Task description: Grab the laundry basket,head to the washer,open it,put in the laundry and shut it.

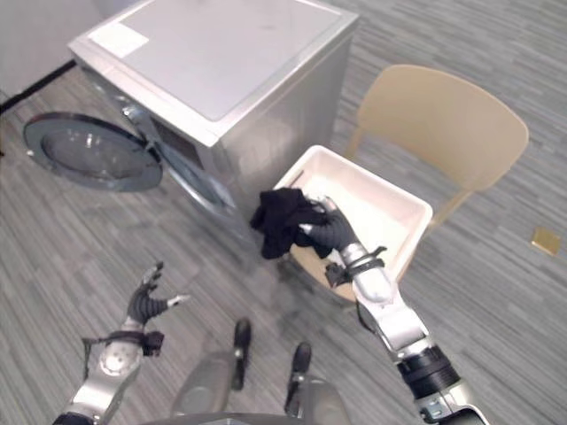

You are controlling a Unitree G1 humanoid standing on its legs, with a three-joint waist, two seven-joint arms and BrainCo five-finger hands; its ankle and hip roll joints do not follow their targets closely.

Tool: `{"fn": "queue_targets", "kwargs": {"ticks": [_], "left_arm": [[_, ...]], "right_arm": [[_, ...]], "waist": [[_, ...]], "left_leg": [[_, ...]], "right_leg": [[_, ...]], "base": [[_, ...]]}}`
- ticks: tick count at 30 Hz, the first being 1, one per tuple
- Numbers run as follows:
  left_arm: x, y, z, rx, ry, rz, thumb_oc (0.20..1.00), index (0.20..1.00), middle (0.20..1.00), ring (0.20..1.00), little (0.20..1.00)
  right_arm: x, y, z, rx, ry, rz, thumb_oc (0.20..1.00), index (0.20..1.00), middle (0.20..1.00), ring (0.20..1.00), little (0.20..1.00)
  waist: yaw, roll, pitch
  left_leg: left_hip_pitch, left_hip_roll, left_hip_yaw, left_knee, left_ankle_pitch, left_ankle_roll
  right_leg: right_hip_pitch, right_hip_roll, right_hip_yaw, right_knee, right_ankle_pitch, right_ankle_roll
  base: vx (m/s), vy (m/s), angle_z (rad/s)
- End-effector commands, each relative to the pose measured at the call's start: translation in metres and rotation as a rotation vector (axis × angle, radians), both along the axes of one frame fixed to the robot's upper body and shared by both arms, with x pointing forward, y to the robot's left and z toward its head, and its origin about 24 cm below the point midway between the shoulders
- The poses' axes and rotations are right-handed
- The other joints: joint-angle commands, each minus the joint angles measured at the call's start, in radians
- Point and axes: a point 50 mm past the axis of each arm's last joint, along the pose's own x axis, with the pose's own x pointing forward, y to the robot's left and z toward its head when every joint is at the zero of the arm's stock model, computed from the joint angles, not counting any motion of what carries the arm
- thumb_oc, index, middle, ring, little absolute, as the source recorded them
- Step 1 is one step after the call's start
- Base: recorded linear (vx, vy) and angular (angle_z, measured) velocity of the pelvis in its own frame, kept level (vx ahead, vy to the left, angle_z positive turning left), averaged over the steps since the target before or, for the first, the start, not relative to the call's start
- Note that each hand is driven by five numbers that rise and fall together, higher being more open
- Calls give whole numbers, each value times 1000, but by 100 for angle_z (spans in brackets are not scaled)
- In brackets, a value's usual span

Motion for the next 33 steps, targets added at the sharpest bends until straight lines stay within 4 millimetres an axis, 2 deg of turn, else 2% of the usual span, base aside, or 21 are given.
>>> {"fn": "queue_targets", "kwargs": {"ticks": [1,4,8,9,13,16,17,18,21,25,26,28,30,33], "left_arm": [[14,-27,38,99,-209,-222,1000,1000,1000,1000,1000],[23,-40,49,126,-269,-270,1000,1000,1000,1000,1000],[36,-74,76,150,-405,-405,1000,1000,1000,1000,1000],[36,-75,77,150,-406,-405,1000,1000,1000,1000,1000],[51,-105,93,174,-508,-468,1000,1000,1000,1000,1000],[60,-118,94,180,-521,-463,1000,1000,1000,1000,1000],[63,-122,95,180,-530,-447,404,404,404,404,404],[63,-122,95,180,-531,-446,200,200,200,200,200],[66,-122,98,176,-549,-420,200,200,200,200,200],[63,-109,99,149,-549,-364,200,200,200,200,200],[60,-100,97,126,-538,-324,200,200,200,200,200],[57,-92,95,105,-523,-292,200,200,200,200,200],[55,-88,93,92,-511,-278,200,200,200,200,200],[51,-73,89,71,-485,-222,200,200,200,200,200]], "right_arm": [[-4,30,34,140,-117,192,200,200,200,200,200],[-3,42,38,176,-111,251,200,200,200,200,200],[1,71,54,172,-140,358,200,200,200,200,200],[1,71,54,172,-142,357,200,200,200,200,200],[1,91,69,226,-163,423,200,200,200,200,200],[-2,103,71,276,-141,469,200,200,200,200,200],[-5,110,71,303,-127,495,200,200,200,200,200],[-5,110,71,303,-127,496,200,200,200,200,200],[-7,119,63,333,-77,520,200,200,200,200,200],[-8,116,46,353,-1,506,200,200,200,200,200],[-7,110,37,350,29,478,200,200,200,200,200],[-6,104,30,336,53,450,1000,1000,1000,1000,1000],[-5,101,26,317,61,433,1000,1000,1000,1000,1000],[-3,82,17,253,60,354,1000,1000,1000,1000,1000]], "waist": [[-29,-22,-124],[-34,-30,-140],[-24,-49,-168],[-23,-49,-166],[-26,-66,-188],[-34,-69,-195],[-39,-69,-197],[-39,-68,-196],[-43,-65,-199],[-51,-60,-202],[-53,-58,-206],[-55,-58,-209],[-56,-57,-211],[-62,-55,-215]], "left_leg": [[78,-17,26,-140,-15,61],[99,-26,11,-207,5,58],[141,-38,-7,-261,9,66],[141,-38,-7,-261,9,66],[147,-44,3,-261,2,68],[153,-44,4,-261,1,72],[160,-44,10,-261,-2,75],[161,-44,10,-261,-2,75],[173,-44,22,-261,-9,79],[187,-44,34,-261,-14,81],[192,-45,37,-261,-16,81],[197,-45,39,-261,-18,82],[200,-44,40,-261,-19,82],[204,-43,43,-261,-19,82]], "right_leg": [[69,12,19,-75,-77,157],[81,13,6,-84,-67,160],[101,18,10,-88,-61,165],[101,18,10,-88,-61,165],[107,17,18,-84,-53,174],[109,14,26,-79,-51,177],[111,13,34,-79,-48,179],[111,13,35,-79,-48,179],[116,11,51,-82,-41,183],[127,10,68,-89,-39,185],[132,9,72,-91,-39,185],[137,9,75,-92,-39,185],[139,10,76,-93,-40,185],[143,11,83,-94,-40,186]], "base": [[45,106,86],[29,65,48],[27,70,30],[-7,42,18],[-4,41,4],[-1,35,-2],[2,37,-7],[2,33,-10],[17,26,-22],[24,16,-17],[31,18,-16],[30,7,-10],[18,0,-4],[0,0,0]]}}
